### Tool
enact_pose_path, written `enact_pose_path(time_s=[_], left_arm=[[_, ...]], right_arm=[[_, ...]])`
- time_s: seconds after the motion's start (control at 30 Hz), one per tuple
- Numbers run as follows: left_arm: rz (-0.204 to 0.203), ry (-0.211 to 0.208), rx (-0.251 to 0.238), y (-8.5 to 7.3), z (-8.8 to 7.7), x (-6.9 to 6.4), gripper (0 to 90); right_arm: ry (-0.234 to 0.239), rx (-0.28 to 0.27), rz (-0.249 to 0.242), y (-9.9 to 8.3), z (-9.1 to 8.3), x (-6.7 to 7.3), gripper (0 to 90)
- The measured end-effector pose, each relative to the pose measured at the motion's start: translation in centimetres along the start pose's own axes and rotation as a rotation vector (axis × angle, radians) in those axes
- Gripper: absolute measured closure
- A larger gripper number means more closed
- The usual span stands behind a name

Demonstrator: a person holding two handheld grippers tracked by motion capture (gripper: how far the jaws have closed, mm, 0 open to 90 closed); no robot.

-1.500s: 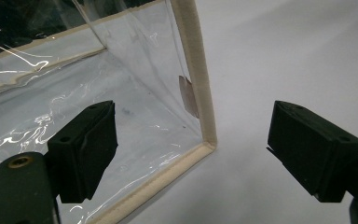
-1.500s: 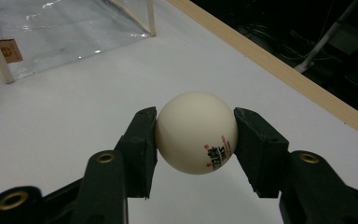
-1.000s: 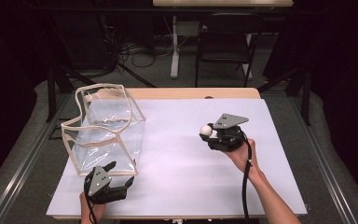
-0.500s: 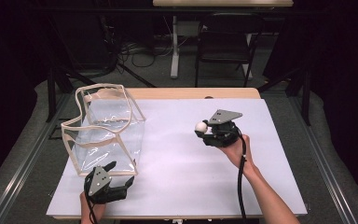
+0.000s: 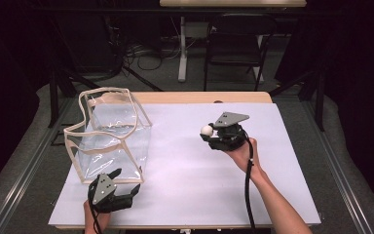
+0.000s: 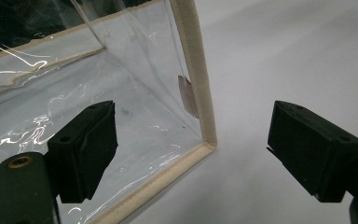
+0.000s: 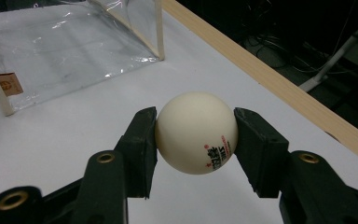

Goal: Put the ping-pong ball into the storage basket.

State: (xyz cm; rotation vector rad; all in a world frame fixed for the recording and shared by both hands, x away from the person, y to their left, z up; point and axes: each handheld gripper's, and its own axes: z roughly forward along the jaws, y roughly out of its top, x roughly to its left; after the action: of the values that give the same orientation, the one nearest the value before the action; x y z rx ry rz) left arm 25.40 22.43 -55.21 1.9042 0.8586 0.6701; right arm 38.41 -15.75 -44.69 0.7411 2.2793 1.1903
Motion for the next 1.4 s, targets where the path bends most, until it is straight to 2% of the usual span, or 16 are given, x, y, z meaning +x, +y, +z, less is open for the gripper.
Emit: enact_pose_path(time_s=[1.4], left_arm=[[0.001,0.002,-0.001,0.0,0.1,0.0,16.0]], right_arm=[[0.041,-0.006,-0.012,2.5,2.9,0.2,51.1]])
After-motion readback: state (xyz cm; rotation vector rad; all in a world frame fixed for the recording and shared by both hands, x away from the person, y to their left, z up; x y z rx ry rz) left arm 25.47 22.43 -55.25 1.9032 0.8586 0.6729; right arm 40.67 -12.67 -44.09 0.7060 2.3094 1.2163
